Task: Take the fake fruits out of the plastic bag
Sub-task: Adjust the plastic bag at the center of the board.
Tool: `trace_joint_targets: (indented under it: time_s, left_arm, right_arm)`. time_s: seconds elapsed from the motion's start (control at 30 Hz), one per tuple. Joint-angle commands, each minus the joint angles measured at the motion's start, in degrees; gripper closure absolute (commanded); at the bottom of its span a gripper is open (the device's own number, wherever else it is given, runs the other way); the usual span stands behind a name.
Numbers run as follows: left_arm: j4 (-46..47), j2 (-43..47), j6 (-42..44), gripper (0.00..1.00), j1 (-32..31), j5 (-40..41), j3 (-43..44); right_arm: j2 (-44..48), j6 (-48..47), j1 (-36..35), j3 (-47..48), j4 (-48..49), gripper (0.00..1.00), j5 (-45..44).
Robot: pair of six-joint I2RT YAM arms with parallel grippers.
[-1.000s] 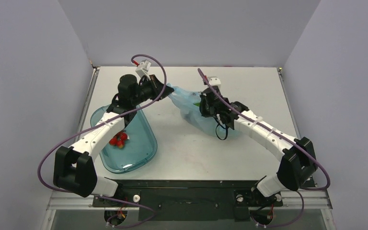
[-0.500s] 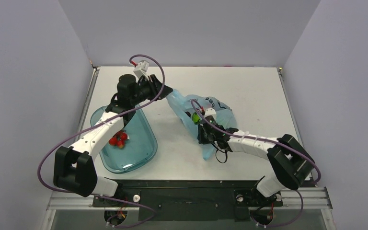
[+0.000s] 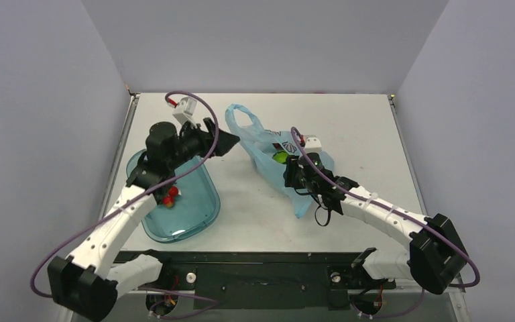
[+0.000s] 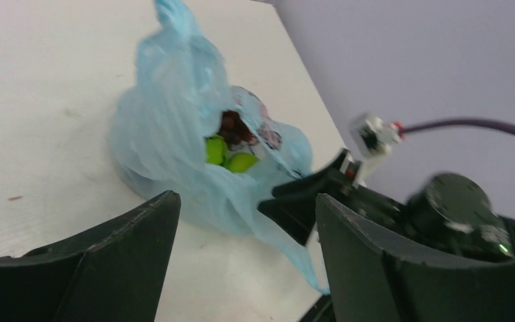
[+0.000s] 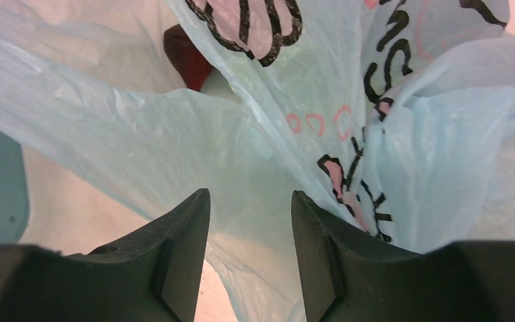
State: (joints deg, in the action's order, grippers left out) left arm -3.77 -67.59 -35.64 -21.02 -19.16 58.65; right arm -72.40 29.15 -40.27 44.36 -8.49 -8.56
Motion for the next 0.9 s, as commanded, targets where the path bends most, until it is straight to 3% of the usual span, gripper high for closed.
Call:
trace_joint_targets:
  time_s: [0.0, 0.17, 0.33, 0.4, 0.53, 0.67, 0.77, 0.87]
  left_arm:
    - [2.5, 10.1, -3.0, 0.27, -9.5, 1.9, -6.5]
    - [9.4, 7.5, -2.1, 0.25, -27.6, 14.3, -10.5]
    - [11.2, -2.6, -0.5, 0.33, -32.1, 18.2, -5.1]
    - [12.8, -5.8, -0.8, 0.37, -32.2, 20.4, -4.4]
    - [13.9, -12.5, 0.7, 0.39, -32.2, 25.0, -0.6]
    - [12.9, -19.9, 3.2, 0.49, -32.3, 27.7, 5.0]
    - [15.6, -21.6, 2.2, 0.58, -32.3, 28.7, 5.2]
    - [17.4, -23.2, 1.3, 0.6, -32.2, 31.4, 4.7]
  right_arm:
    - [1.9, -1.4, 0.4, -3.2, 4.0, 0.55, -3.2]
    - [0.9, -0.1, 0.8, -9.1, 15.1, 0.62, 1.2]
    - [3.0, 3.9, 2.0, -14.3, 21.5, 0.92, 5.8]
    - [4.2, 5.0, 2.8, -15.5, 22.6, 1.0, 7.2]
    - [6.1, 5.6, 4.3, -17.5, 25.0, 1.0, 10.4]
    - [8.0, 6.2, 6.7, -18.2, 26.0, 1.0, 13.7]
    - [9.9, 7.8, 8.8, -17.0, 24.9, 1.0, 15.8]
    - [9.3, 8.2, 10.6, -13.8, 23.2, 1.0, 15.9]
